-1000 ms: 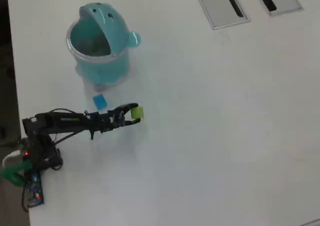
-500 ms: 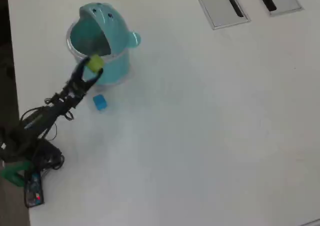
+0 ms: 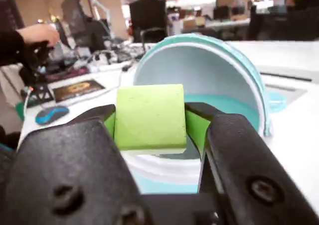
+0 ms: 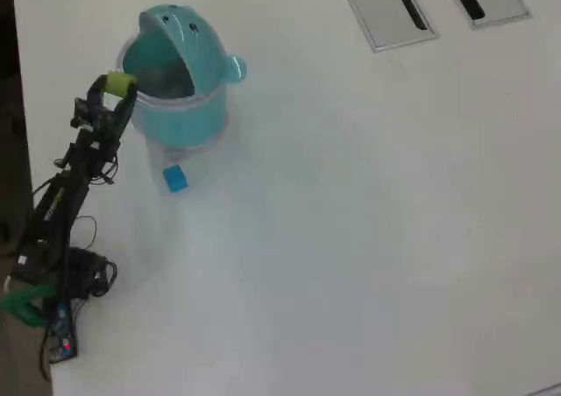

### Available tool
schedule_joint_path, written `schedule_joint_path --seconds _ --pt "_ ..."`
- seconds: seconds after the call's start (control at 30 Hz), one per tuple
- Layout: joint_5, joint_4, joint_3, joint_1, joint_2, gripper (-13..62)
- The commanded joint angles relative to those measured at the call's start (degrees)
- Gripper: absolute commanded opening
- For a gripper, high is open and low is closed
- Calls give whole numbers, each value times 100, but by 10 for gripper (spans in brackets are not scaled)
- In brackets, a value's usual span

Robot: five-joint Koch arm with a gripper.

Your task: Grasp RGB lego blocks and put them in the bin one by one.

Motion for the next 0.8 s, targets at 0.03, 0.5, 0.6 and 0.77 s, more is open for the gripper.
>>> schedule_joint_path --seconds 0.03,0.5,0.6,0.77 --pt "-246 -237 -633 26 -281 -22" --pt "-1116 -1169 -2470 545 -2751 135" --pt "-1397 -1072 -2303 668 -2549 250" --pt "-1406 -1046 -2171 633 -2373 303"
